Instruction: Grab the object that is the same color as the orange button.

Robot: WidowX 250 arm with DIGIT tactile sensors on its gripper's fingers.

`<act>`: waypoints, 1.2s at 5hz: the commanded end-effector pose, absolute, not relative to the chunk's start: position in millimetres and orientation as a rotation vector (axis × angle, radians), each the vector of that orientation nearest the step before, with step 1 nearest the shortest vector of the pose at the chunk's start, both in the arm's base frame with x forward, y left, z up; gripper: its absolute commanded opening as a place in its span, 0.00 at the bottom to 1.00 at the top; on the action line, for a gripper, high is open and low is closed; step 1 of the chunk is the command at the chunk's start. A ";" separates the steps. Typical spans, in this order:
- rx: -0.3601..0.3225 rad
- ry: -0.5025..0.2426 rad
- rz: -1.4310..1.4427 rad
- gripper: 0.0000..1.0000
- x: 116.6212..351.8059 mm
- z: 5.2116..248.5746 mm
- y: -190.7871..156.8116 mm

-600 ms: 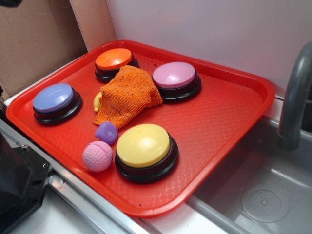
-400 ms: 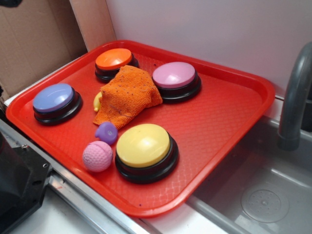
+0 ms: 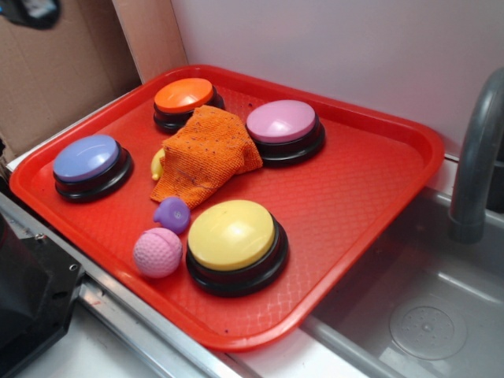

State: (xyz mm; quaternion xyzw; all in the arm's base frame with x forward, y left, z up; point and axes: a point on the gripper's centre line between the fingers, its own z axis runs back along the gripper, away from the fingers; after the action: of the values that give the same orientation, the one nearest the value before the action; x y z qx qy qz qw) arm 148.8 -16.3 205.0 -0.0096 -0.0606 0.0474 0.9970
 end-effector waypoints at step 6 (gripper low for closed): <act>0.193 -0.093 0.207 0.00 262.0 28.0 -4.2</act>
State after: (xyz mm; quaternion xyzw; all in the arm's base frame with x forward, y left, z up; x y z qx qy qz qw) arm 256.5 -12.3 22.6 0.1007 -0.0319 0.0963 0.9897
